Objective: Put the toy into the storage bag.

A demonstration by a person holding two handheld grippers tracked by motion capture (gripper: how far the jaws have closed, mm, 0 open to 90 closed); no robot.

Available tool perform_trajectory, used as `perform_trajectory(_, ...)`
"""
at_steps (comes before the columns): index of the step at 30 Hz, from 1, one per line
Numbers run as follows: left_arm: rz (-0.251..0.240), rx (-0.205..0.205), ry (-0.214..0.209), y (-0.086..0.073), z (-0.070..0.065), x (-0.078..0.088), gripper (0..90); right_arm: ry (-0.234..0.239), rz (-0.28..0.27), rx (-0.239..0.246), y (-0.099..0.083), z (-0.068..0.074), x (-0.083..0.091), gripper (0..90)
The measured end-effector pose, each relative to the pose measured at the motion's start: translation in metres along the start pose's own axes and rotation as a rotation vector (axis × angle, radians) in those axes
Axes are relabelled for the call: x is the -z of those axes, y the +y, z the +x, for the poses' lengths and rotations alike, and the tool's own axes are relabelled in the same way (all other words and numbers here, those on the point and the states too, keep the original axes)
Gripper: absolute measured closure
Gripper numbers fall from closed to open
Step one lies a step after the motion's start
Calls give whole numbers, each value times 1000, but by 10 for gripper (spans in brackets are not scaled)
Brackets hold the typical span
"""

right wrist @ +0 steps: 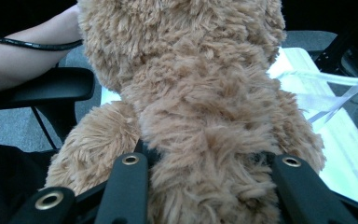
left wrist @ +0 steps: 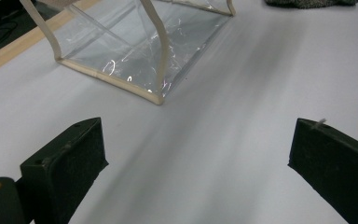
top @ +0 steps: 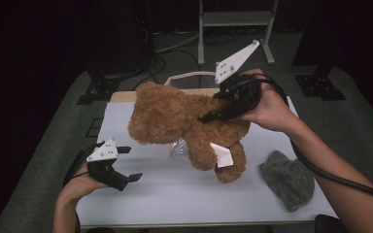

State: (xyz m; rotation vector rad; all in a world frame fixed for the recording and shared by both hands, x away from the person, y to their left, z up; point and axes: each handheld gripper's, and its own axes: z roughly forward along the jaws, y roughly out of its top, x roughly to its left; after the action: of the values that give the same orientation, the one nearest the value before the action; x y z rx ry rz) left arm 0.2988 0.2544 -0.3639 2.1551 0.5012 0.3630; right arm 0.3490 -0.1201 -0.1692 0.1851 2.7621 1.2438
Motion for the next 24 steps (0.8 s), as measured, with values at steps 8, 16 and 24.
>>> perform_trajectory(8,-8,12,-4,-1,0,1,30,-1,-5,-3,23,-10,7,616)
perform_trajectory(16,-2,3,-3,-1,0,2,30,-6,-3,-5,37,-13,16,616)
perform_trajectory(24,-9,2,1,-1,1,4,30,-17,6,-1,54,-17,24,616)
